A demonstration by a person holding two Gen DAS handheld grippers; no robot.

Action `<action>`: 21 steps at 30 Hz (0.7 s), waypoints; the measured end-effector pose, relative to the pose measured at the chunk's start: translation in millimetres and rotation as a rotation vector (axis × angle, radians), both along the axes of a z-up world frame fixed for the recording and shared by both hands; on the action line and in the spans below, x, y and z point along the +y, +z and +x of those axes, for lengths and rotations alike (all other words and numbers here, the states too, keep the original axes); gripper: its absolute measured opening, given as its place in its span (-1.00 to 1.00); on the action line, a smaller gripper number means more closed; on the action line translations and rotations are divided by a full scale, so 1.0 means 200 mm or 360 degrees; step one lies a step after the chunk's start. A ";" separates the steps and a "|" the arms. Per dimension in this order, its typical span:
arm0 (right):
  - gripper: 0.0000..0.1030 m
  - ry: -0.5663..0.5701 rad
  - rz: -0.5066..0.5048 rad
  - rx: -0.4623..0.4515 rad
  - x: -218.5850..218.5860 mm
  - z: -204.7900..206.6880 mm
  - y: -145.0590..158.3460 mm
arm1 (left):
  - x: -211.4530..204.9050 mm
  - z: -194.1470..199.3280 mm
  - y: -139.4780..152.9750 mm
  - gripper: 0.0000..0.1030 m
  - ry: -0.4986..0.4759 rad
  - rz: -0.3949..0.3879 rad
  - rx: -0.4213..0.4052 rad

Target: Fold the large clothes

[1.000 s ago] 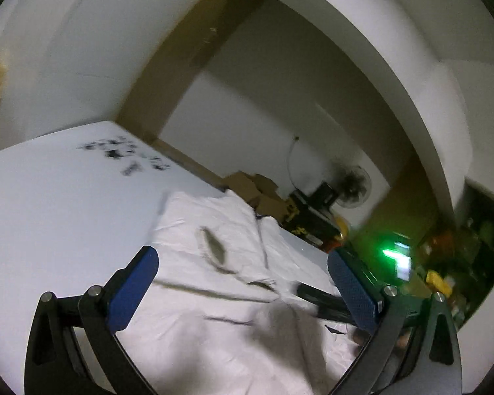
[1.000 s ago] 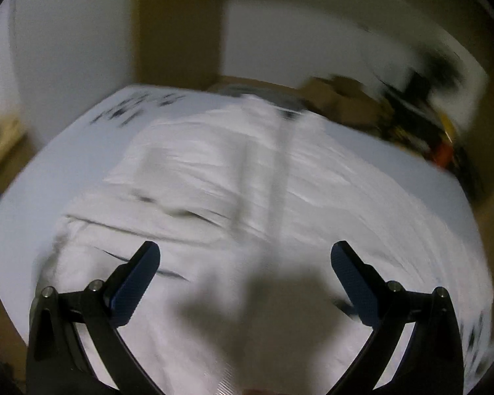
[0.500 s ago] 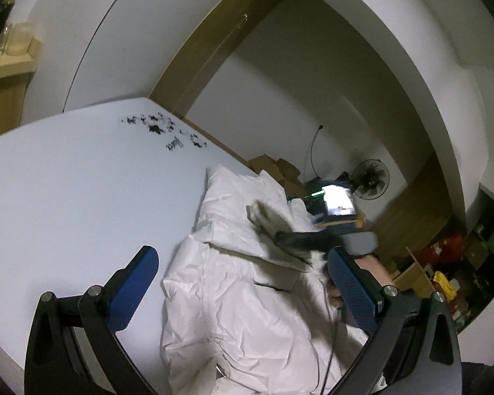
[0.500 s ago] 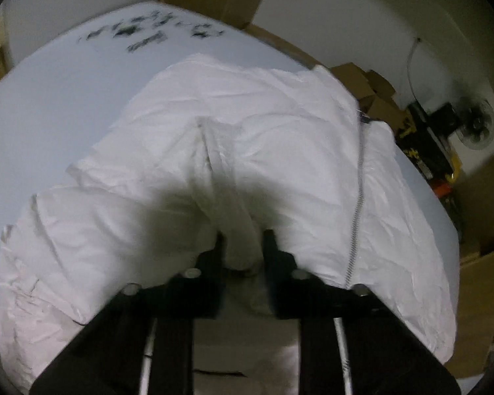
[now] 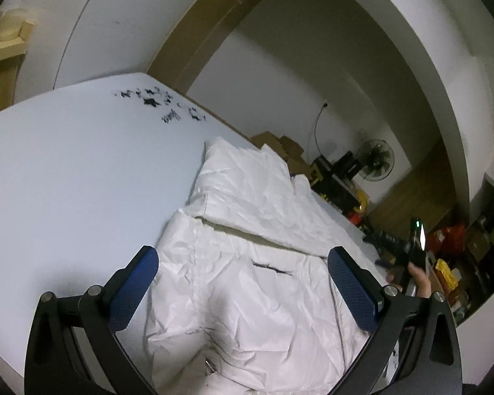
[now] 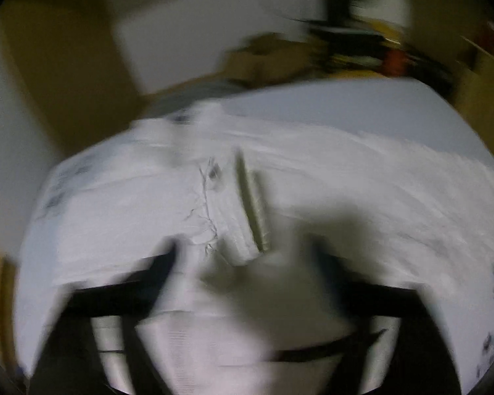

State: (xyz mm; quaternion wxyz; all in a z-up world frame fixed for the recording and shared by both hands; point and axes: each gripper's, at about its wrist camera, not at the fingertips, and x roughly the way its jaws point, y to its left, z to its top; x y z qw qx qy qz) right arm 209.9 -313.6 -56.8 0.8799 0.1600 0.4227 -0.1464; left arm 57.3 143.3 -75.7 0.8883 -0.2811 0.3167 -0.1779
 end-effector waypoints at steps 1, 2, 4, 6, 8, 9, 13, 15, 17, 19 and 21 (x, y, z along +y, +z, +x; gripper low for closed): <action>0.83 -0.0090 0.0031 0.0012 -0.08 -0.04 -0.05 | -0.01 0.01 -0.01 0.99 -0.0003 0.0005 0.0013; 0.72 -0.0127 0.0059 0.0025 -0.12 -0.07 -0.07 | -0.03 0.01 -0.02 0.99 -0.0004 0.0012 0.0035; 0.40 -0.0146 0.0131 -0.0010 -0.15 -0.11 -0.07 | -0.05 0.02 -0.03 0.99 -0.0006 0.0019 0.0064; 0.19 -0.0064 0.0184 -0.0061 -0.10 -0.10 -0.02 | -0.09 0.03 -0.03 0.99 -0.0020 0.0032 0.0091; 0.02 0.0077 0.0229 -0.0101 0.02 -0.01 0.04 | -0.13 0.03 -0.01 0.99 -0.0037 0.0064 0.0102; -0.01 0.0157 0.0246 -0.0084 0.09 0.06 0.05 | -0.16 0.02 0.01 0.99 -0.0049 0.0083 0.0096; -0.01 0.0311 0.0205 0.0218 0.30 0.33 -0.17 | -0.23 -0.04 0.07 0.99 -0.0083 0.0177 0.0075; -0.02 0.0372 0.0249 0.0486 0.34 0.43 -0.42 | -0.25 -0.05 0.10 0.99 -0.0097 0.0223 0.0091; -0.01 0.0411 0.0220 0.0404 0.34 0.39 -0.40 | -0.29 -0.04 0.15 0.99 -0.0126 0.0264 0.0090; 0.15 0.0455 0.0356 0.0249 0.26 0.26 -0.27 | -0.36 0.00 0.22 0.99 -0.0147 0.0336 0.0064; 0.86 0.0403 0.0479 -0.0008 0.06 0.05 -0.10 | -0.52 0.06 0.32 0.99 -0.0218 0.0409 0.0011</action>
